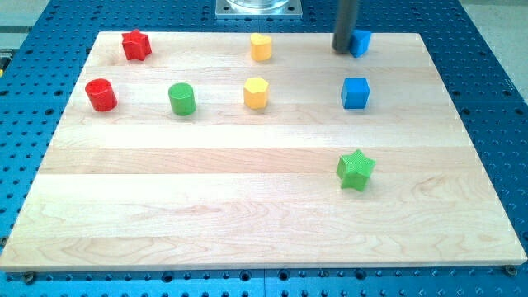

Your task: Place the cube center left

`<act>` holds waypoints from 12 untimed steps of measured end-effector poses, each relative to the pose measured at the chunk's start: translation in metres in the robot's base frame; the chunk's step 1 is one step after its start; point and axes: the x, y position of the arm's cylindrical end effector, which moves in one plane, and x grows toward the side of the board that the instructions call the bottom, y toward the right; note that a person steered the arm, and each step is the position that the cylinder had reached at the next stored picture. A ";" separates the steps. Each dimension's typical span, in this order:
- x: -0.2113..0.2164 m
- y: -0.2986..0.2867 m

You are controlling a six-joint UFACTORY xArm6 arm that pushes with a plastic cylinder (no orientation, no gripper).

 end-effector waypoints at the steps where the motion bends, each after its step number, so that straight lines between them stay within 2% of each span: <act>1: 0.007 -0.006; 3: 0.008 -0.006; 5: 0.051 -0.062; 6: 0.087 -0.102; 7: 0.086 -0.033; 8: 0.105 0.037; 9: 0.161 -0.045; 10: 0.182 -0.090; 11: 0.163 -0.062; 12: 0.142 0.000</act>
